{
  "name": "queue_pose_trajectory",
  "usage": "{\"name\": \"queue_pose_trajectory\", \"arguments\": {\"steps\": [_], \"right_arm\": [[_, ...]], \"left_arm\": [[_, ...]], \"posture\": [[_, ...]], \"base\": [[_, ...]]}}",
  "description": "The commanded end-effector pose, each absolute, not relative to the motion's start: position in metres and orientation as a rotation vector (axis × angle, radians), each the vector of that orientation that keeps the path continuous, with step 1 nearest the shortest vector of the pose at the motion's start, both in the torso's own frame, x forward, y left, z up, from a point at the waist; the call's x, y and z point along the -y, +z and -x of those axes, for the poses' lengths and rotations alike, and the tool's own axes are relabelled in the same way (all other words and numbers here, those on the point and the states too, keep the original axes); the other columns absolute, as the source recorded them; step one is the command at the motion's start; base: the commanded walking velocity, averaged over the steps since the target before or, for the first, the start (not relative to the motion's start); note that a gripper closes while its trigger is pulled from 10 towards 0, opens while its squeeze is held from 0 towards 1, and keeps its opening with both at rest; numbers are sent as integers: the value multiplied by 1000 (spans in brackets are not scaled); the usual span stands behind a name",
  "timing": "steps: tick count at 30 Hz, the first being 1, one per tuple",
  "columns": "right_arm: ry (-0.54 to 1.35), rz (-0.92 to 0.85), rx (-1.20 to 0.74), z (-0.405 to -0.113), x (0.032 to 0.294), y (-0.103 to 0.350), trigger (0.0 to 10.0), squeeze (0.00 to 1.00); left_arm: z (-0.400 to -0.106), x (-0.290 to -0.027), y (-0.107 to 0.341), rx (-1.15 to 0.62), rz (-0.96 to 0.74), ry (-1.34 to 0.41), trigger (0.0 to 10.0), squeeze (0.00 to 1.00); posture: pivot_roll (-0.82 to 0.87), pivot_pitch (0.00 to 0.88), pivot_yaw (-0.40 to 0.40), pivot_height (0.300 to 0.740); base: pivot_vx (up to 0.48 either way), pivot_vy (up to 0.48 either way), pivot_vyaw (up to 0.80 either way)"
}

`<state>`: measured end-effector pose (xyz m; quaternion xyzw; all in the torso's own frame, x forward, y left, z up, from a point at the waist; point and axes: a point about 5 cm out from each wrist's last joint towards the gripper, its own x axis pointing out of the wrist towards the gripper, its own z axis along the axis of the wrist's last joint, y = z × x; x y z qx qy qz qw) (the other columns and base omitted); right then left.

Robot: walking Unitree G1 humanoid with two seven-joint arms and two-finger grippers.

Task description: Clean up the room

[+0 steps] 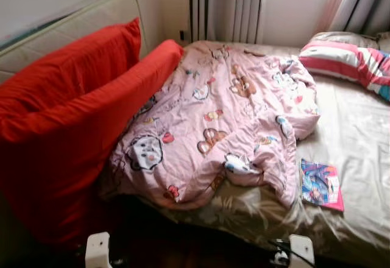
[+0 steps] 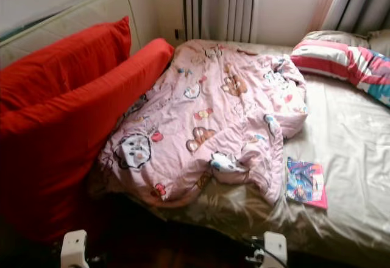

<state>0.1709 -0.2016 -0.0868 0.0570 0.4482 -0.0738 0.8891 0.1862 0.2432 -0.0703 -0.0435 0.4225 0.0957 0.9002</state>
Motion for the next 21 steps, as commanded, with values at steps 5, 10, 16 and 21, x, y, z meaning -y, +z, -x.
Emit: {"name": "queue_pose_trajectory", "arguments": {"steps": [5, 10, 16, 21], "right_arm": [[-163, -109, -940, -168, 207, -87, 10000, 0], [-159, -106, -939, -168, 207, -87, 10000, 0], [-149, -98, -941, -169, 207, -87, 10000, 0], [-140, -87, -933, -170, 207, -86, 10000, 0]], "left_arm": [[-183, -244, -72, -879, 91, 198, 10000, 0], [-178, -245, -74, -889, 94, 201, 10000, 0], [-175, -245, -75, -894, 96, 202, 10000, 0], [-173, -245, -76, -896, 97, 201, 10000, 0]], "posture": [[-56, 0, 65, 740], [-55, 0, 63, 740], [-53, 0, 63, 740], [-52, 0, 62, 740]], "base": [[0, 360, 0], [0, 360, 0], [0, 234, 0], [0, 0, 525]]}}
